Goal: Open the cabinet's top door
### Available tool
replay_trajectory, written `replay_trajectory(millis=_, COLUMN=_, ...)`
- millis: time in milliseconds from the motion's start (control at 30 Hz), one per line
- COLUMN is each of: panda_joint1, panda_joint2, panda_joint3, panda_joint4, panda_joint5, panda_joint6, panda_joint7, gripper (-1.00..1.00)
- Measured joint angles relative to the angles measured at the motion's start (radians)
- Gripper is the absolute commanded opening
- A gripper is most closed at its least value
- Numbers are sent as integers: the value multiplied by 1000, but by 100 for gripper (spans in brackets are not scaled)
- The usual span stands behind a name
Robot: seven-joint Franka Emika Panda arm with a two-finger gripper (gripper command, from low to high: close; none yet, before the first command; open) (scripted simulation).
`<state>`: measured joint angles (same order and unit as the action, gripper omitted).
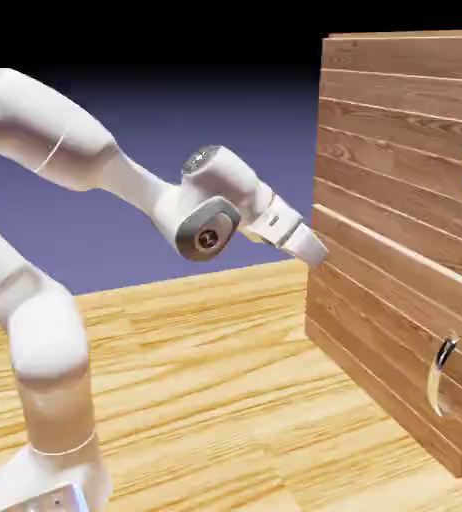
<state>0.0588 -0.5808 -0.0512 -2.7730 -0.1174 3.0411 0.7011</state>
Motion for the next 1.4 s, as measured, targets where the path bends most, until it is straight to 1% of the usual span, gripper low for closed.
replay_trajectory(millis=1400, panda_joint1=728, panda_joint2=-168, panda_joint3=-797, panda_joint4=576, panda_joint5=-1827, panda_joint6=63, panda_joint7=-621, gripper=0)
